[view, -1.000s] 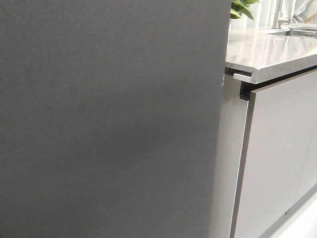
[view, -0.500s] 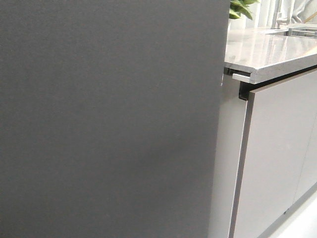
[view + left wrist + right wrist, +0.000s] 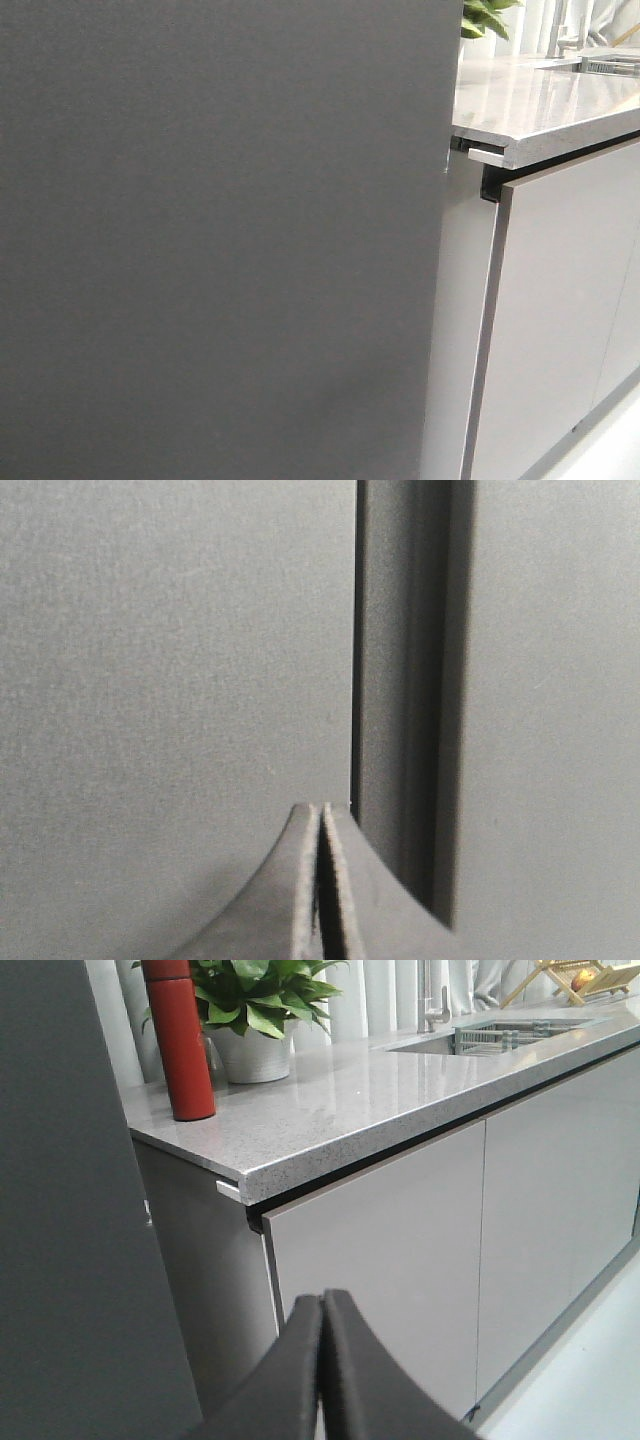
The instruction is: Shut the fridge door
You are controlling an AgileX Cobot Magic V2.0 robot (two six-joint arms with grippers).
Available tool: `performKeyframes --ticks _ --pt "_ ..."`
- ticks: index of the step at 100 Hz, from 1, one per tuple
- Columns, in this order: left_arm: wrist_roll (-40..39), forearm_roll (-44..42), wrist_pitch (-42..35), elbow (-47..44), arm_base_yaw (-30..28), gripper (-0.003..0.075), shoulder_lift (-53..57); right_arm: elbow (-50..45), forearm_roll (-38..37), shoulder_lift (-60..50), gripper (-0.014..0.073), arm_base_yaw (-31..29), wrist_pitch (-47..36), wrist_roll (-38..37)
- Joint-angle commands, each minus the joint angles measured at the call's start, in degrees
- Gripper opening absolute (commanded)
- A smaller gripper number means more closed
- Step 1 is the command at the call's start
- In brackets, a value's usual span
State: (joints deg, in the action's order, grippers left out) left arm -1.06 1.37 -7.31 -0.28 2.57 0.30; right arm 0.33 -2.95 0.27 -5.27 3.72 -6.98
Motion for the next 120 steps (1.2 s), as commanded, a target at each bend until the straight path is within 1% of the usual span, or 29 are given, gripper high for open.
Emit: performKeyframes --ticks 1,13,21,120 --pt "-0.29 0.35 -4.15 -2.01 0.20 -0.0020 1.17 -0.33 -0.30 -0.83 -0.0045 -0.44 -6.43 0.21" --pt "-0.29 0.35 -4.15 -2.01 0.20 -0.0020 1.17 -2.42 -0.30 -1.85 -0.0045 -0.44 -6.72 0.08" --pt "-0.29 0.35 -4.15 -2.01 0.20 -0.0020 1.17 -2.42 -0.30 -1.93 -0.0044 -0.44 -5.19 0.08" --pt "-0.29 0.35 -4.15 -2.01 0.20 -0.0020 1.17 -2.42 -0.30 -1.93 -0.0044 -0.44 -5.19 0.08"
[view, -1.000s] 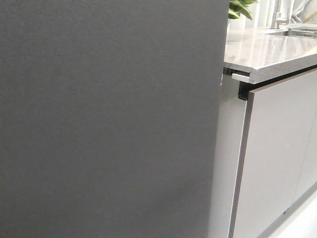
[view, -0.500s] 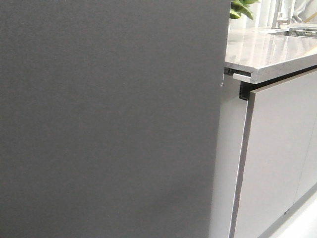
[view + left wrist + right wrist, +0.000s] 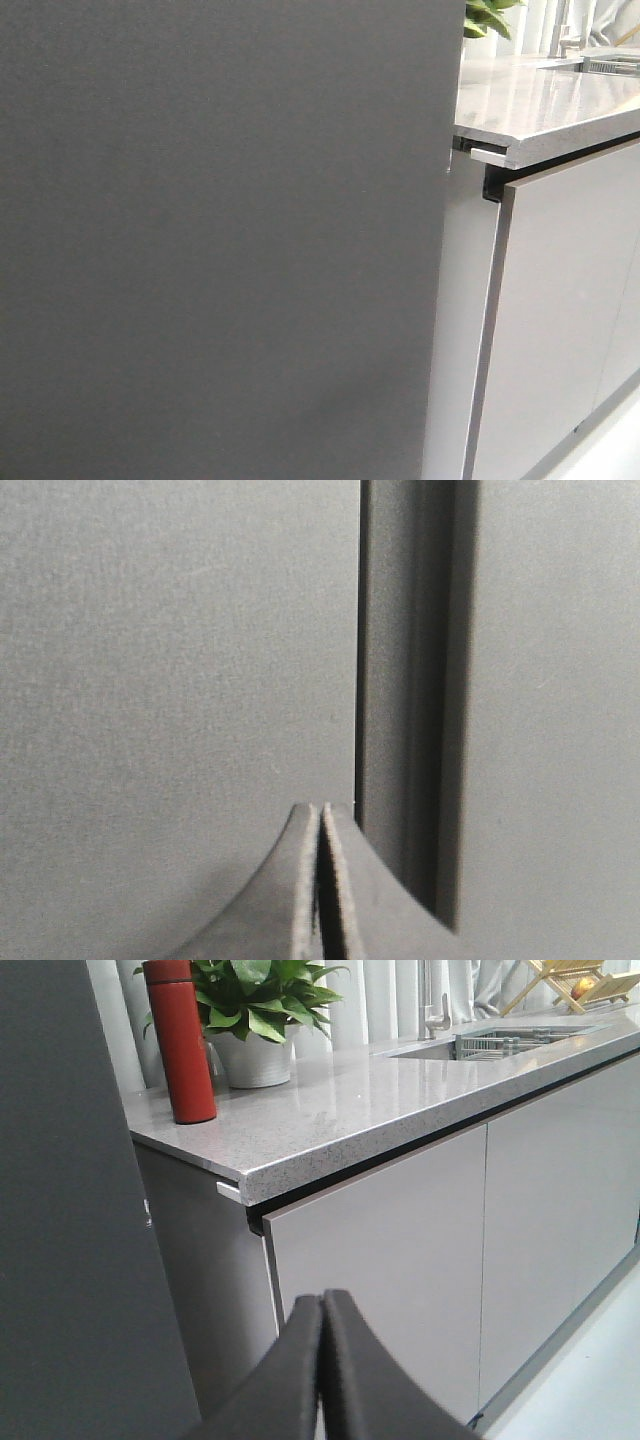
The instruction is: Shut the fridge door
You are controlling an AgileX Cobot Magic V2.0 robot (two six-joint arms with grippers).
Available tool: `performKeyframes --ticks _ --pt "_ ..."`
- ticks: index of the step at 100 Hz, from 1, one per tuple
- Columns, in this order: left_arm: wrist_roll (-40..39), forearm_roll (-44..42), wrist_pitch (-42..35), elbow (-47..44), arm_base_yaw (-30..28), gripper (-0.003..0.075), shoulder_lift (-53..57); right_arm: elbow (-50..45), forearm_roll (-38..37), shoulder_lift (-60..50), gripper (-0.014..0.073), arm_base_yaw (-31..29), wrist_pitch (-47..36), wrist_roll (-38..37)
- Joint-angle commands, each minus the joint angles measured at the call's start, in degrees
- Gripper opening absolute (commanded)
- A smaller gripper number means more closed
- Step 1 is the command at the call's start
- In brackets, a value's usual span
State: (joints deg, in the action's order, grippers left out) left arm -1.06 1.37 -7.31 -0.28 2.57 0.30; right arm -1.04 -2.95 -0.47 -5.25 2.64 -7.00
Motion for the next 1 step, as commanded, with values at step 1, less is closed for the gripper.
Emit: performKeyframes --ticks 1 --pt "-0.29 0.35 -4.15 -2.01 0.20 -0.0020 1.17 -1.05 -0.30 -1.20 -0.0045 -0.45 -4.11 0.11"
